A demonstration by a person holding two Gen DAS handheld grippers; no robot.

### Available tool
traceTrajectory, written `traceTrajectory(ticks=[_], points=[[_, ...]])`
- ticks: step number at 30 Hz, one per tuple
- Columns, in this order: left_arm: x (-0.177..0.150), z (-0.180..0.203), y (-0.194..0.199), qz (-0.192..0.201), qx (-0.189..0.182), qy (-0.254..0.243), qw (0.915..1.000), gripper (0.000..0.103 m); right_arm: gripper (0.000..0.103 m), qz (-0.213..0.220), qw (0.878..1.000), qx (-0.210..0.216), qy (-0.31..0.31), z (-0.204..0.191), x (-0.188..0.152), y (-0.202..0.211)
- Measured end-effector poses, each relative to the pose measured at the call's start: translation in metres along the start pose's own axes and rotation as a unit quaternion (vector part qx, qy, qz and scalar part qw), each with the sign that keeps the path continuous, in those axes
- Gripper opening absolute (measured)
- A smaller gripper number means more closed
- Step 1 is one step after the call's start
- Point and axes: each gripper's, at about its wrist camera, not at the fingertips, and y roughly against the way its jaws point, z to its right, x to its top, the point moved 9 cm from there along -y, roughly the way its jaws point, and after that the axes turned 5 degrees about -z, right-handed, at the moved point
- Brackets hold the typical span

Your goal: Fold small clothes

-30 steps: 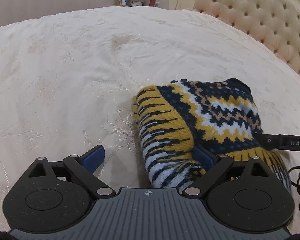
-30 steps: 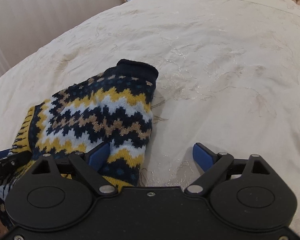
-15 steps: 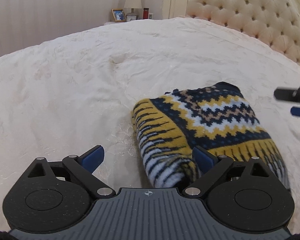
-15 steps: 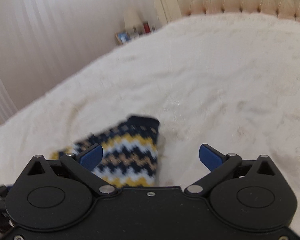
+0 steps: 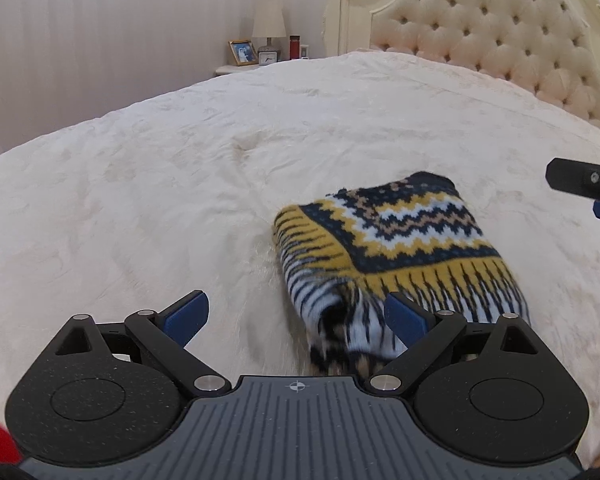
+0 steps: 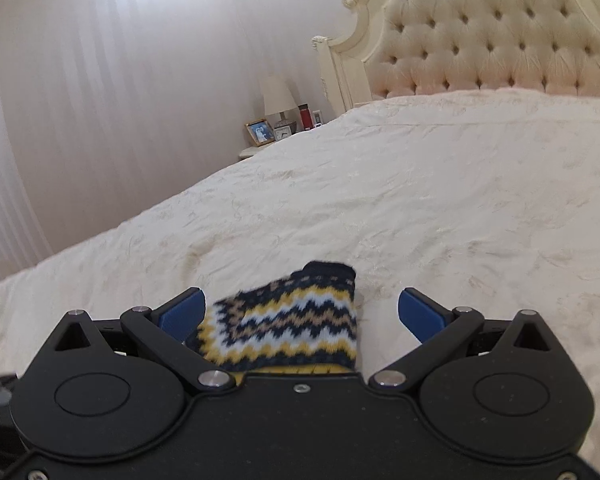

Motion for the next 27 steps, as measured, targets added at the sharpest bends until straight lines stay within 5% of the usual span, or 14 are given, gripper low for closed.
traceTrajectory(ticks=[4, 10, 17, 27], points=[[-0.011, 0.003, 0.014, -0.008, 0.022, -0.018, 0.9996, 0.096, 0.102, -0.003, 1.0, -0.015, 0.018, -0.014, -0.016, 0.02], [-0.028, 0.004, 0.025, -0.034, 0.007, -0.011, 0.9993, 0.096, 0.102, -0.069, 0.991, -0.11, 0.02, -0.006, -0.045, 0.036], [-0.047, -0.003, 0.028, -0.079, 0.004, 0.029, 0.9964, 0.095, 0.102, -0.139, 0.987, -0.071, -0.046, 0.008, -0.068, 0.043], [-0.043, 0.002, 0.06, -0.09, 0.008, 0.045, 0.9949, 0.095, 0.102, -0.158, 0.985, -0.072, 0.002, -0.004, -0.079, 0.063]])
